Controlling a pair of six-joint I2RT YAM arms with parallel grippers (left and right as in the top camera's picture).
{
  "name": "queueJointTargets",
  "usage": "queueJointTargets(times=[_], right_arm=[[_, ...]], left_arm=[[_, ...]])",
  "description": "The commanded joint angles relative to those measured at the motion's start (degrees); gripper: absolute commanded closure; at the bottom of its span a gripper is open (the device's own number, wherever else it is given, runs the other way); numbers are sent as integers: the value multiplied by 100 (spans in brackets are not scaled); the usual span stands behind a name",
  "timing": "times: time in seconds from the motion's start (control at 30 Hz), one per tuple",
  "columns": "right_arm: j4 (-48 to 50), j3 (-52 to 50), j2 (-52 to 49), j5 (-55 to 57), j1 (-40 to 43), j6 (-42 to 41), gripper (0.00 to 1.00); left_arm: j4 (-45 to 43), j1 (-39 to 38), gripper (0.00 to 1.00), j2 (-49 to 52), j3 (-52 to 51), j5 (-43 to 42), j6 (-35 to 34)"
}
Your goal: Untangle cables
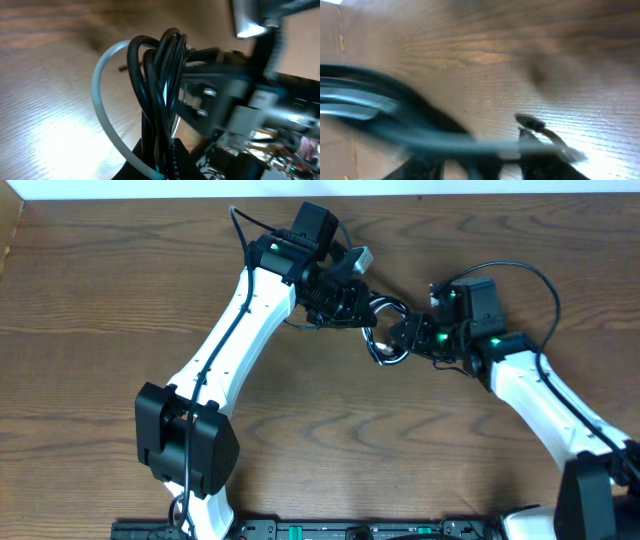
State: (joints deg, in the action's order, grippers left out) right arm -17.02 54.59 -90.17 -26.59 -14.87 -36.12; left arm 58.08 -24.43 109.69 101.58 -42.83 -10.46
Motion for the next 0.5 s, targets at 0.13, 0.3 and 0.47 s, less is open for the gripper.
queueJointTargets(times=[0.13, 0.3, 0.47], right_arm=[[26, 15, -66, 138, 79, -111, 99], [-155, 15, 155, 140, 245, 9, 99], [-437, 15, 243, 426, 258, 107, 99]], left_arm=[[13, 20, 92, -48, -11, -94, 83], [72, 20, 92, -48, -11, 975, 79], [127, 20, 83, -48, -11, 1567, 79]])
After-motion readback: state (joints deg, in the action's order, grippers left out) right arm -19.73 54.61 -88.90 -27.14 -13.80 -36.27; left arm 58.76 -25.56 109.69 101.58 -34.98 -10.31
